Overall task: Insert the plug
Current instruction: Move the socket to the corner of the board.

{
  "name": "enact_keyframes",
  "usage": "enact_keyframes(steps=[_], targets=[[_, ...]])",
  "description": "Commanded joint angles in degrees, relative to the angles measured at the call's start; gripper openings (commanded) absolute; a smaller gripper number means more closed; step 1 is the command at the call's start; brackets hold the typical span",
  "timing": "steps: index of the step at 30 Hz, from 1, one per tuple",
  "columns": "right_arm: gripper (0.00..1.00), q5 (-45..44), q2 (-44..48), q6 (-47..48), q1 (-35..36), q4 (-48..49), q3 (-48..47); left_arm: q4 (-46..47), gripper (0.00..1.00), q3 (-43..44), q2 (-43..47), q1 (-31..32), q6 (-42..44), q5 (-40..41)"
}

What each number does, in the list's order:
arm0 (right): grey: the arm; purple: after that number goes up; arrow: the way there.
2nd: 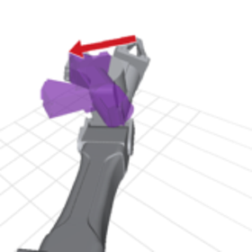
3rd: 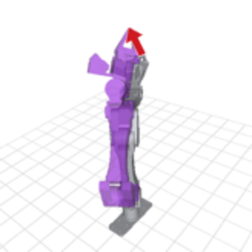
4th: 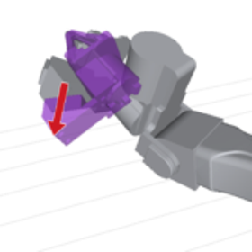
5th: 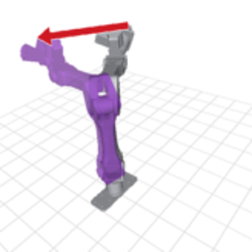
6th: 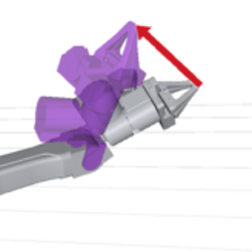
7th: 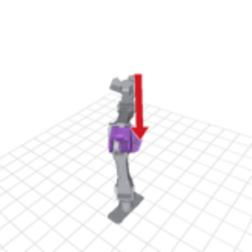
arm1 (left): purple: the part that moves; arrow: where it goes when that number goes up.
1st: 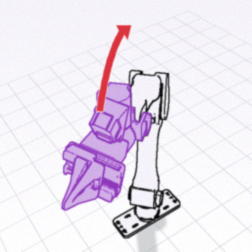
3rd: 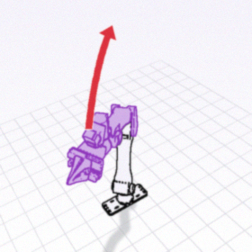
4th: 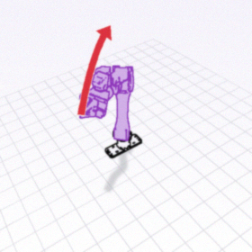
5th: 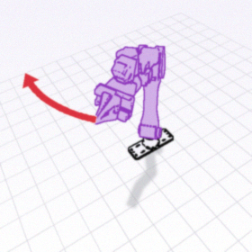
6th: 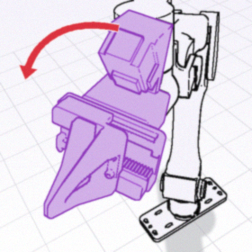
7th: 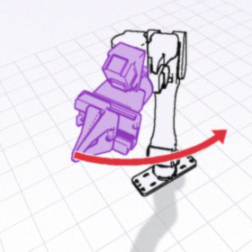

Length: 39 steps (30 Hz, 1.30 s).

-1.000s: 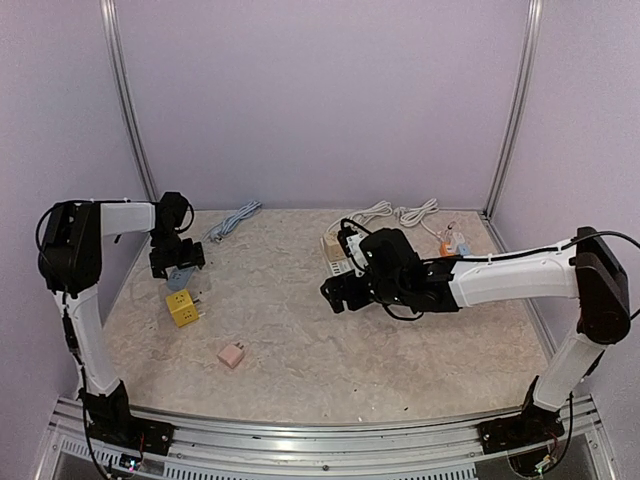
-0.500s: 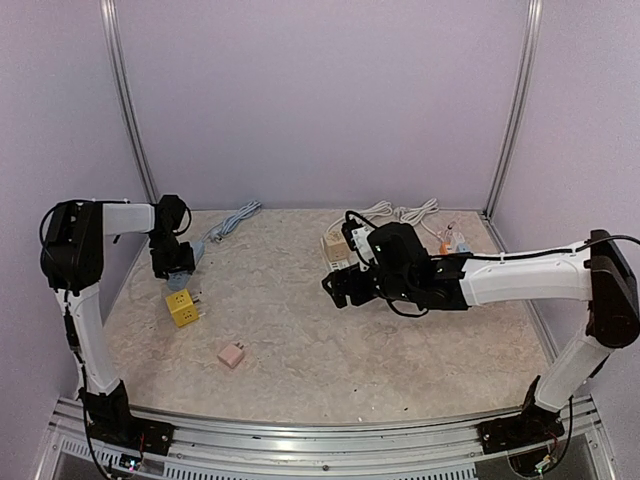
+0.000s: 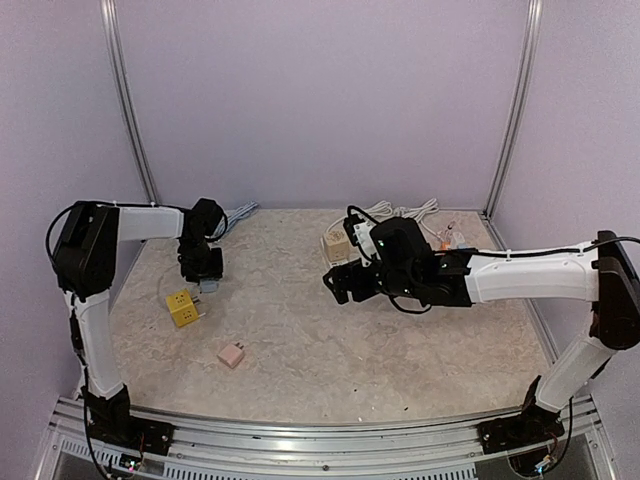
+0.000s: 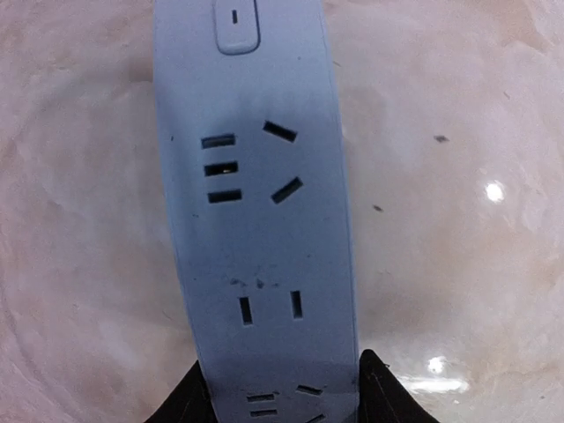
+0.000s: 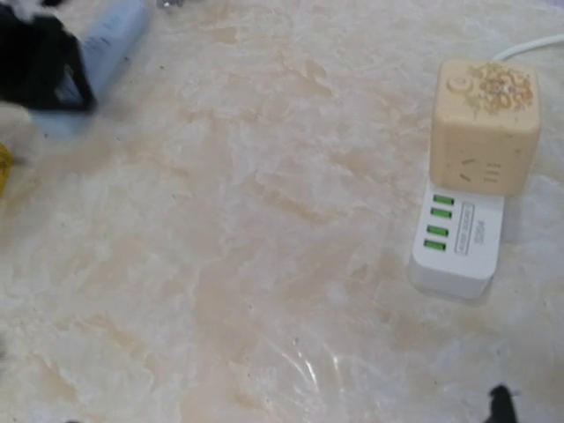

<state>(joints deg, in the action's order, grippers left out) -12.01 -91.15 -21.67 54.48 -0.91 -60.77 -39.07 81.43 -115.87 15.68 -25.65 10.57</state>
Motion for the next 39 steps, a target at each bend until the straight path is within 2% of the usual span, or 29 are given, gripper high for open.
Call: enact_keyframes(steps=[1,5,10,15,20,22,24,27,29,30,35,39], targets=[[0.96,-0.55,0.66,0.67,0.10,-1.88,-2.54,1.14,0.41,-2.43,-0.22,8.72,-5.02,-10.78],[0.96,-0.07,0.24,0.79,0.09,-1.96,-2.86,1.56,0.41,-4.61,1.76,13.60,-8.11,-8.49],[0.96,-0.34,-0.21,0.90,0.10,-2.02,-2.59,2.13,0.31,-9.53,5.42,17.40,-12.09,-7.14],[0.96,0.08,-0.55,0.91,0.10,-1.47,-2.29,1.08,0.31,-13.99,10.54,20.09,-14.23,-4.44],[0.96,0.63,-1.25,0.91,0.08,-0.88,-2.59,-2.34,0.32,-15.20,13.18,20.62,-12.77,-0.13],[0.96,0.96,-1.63,0.97,0.14,-0.89,-2.87,-3.47,0.37,-14.95,13.45,20.61,-12.21,1.03],[0.96,1.03,-1.74,0.94,0.10,-1.26,-3.12,-3.94,0.46,-14.90,14.06,20.57,-11.94,1.74],[0.96,0.56,-1.45,1.11,0.10,-1.51,-2.89,-4.78,0.69,-14.45,15.95,20.36,-11.99,2.89],[0.97,0.26,-1.04,1.32,0.10,-1.88,-2.77,-5.60,0.90,-13.94,17.98,20.30,-11.57,3.81],[0.97,0.08,-0.86,1.47,0.10,-2.04,-2.65,-6.16,0.96,-13.50,19.72,20.16,-11.04,4.11],[0.97,-0.40,0.09,3.02,-0.04,-2.01,-2.32,-12.17,0.99,-10.64,26.63,18.24,-7.63,4.32],[0.98,-0.26,-0.15,4.42,-0.15,-0.60,-2.51,-21.02,0.99,-6.16,31.42,15.36,-1.47,-0.52]])
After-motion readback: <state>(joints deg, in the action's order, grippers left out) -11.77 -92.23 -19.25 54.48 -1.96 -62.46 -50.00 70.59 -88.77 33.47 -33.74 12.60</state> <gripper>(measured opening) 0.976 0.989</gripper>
